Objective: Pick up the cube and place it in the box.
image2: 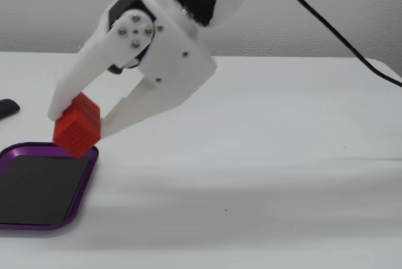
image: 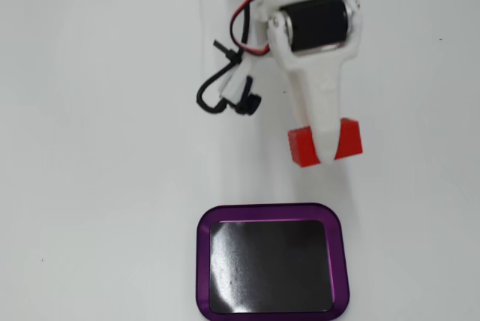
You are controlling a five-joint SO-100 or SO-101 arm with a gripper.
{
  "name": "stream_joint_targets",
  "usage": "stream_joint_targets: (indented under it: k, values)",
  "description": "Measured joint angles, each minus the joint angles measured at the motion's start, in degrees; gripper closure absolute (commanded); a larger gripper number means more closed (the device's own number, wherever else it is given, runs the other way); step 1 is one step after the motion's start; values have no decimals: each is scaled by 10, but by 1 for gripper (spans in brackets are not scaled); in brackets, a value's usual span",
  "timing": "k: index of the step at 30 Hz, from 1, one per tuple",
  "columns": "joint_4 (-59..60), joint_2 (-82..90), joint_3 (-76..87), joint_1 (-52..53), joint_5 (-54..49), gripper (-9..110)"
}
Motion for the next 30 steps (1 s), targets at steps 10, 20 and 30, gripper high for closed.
stream_joint_targets:
  k: [10,20,30]
  values:
    - [-1,-170,-136,-7,0,102]
    - [-1,-204,-168,4,0,102]
    - [6,-204,-168,17,1,89]
